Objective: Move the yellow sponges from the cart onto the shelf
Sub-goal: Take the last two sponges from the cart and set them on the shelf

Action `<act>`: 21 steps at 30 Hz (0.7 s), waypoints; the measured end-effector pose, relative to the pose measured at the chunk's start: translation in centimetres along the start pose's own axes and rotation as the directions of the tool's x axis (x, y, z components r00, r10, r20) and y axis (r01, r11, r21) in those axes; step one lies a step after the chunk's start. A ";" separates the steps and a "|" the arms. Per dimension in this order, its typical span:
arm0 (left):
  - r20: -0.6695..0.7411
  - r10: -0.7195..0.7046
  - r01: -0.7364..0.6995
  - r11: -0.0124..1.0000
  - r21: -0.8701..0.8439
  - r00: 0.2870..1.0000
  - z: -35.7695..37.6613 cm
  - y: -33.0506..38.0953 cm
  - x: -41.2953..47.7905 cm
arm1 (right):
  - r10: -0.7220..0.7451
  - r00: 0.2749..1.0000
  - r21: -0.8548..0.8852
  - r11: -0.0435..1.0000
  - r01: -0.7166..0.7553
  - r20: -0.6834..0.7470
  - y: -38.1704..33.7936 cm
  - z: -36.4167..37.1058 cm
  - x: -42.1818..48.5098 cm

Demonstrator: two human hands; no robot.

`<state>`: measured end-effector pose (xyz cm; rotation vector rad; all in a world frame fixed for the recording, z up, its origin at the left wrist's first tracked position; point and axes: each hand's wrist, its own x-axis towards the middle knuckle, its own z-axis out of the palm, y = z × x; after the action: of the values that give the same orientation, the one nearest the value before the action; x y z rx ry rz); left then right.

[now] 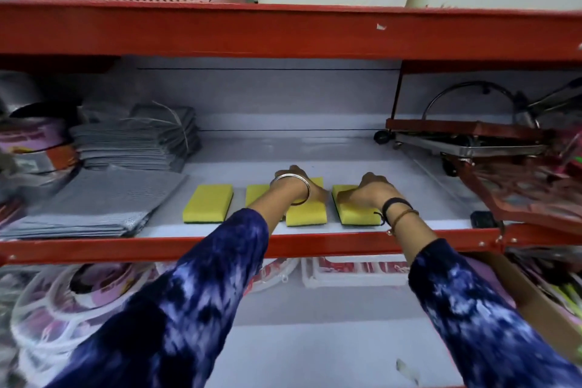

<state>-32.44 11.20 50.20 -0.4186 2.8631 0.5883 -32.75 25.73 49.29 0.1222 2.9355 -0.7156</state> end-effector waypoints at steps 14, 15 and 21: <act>0.041 0.232 -0.230 0.895 0.381 0.972 1.0 0.3 0.5 | -0.098 0.991 -0.124 0.986 0.109 0.094 1.2 0.1 1.7; 0.041 0.245 -0.242 0.892 0.382 0.969 1.3 0.2 0.7 | -0.103 0.989 -0.128 0.985 0.116 0.104 1.2 0.1 1.5; 0.027 0.262 -0.255 0.903 0.345 0.965 2.6 -1.0 1.3 | -0.132 0.983 -0.117 0.982 0.147 0.124 2.0 0.3 0.6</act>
<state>-33.01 11.04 47.21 0.0146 2.9777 0.1052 -33.07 27.40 48.07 -0.1343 2.8881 -0.5323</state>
